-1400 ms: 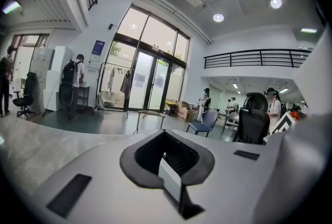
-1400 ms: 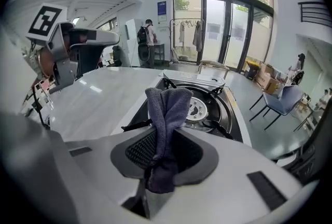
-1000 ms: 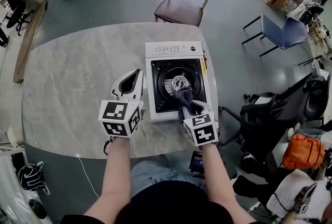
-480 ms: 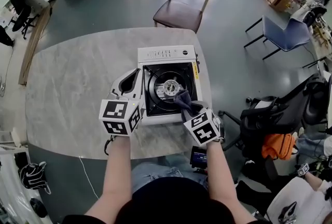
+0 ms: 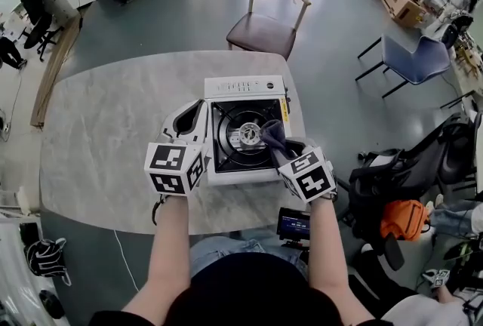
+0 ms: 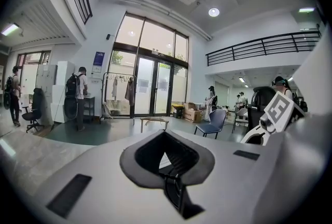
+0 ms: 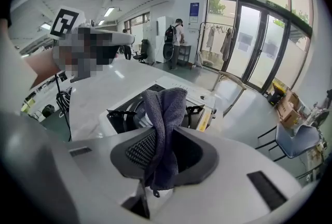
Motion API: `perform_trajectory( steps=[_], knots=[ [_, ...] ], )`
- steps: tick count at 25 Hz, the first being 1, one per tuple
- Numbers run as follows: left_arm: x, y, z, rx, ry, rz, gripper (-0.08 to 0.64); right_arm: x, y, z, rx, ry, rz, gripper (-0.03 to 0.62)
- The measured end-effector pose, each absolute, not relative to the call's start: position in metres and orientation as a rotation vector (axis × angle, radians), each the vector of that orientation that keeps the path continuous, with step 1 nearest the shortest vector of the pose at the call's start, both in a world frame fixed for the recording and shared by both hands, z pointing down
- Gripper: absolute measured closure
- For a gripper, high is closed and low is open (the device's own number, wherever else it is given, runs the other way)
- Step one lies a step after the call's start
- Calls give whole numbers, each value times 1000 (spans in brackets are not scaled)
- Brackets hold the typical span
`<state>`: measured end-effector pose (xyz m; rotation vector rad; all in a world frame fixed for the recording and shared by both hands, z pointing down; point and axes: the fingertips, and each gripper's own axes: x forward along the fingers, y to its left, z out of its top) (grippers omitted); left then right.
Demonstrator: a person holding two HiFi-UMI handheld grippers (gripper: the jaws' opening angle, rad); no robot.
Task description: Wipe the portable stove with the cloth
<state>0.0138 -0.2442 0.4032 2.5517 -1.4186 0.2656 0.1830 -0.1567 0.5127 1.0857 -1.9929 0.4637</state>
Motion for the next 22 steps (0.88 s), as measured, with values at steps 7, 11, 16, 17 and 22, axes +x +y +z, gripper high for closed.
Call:
perform_trajectory(
  steps=[7, 11, 16, 17, 22],
  knots=[
    [5, -243, 393, 2562, -1458, 263, 552, 213, -168, 529, 952, -1912, 326, 491],
    [-3, -240, 388, 2563, -1494, 277, 552, 211, -156, 554, 736, -1891, 301, 491],
    [-14, -237, 383, 2554, -1536, 297, 552, 199, -151, 564, 631, -1919, 327, 488],
    [-16, -237, 382, 2553, -1542, 300, 552, 198, -151, 564, 630, -1922, 330, 488],
    [-22, -239, 377, 2556, -1564, 307, 552, 198, -150, 561, 608, -1956, 349, 444]
  ],
)
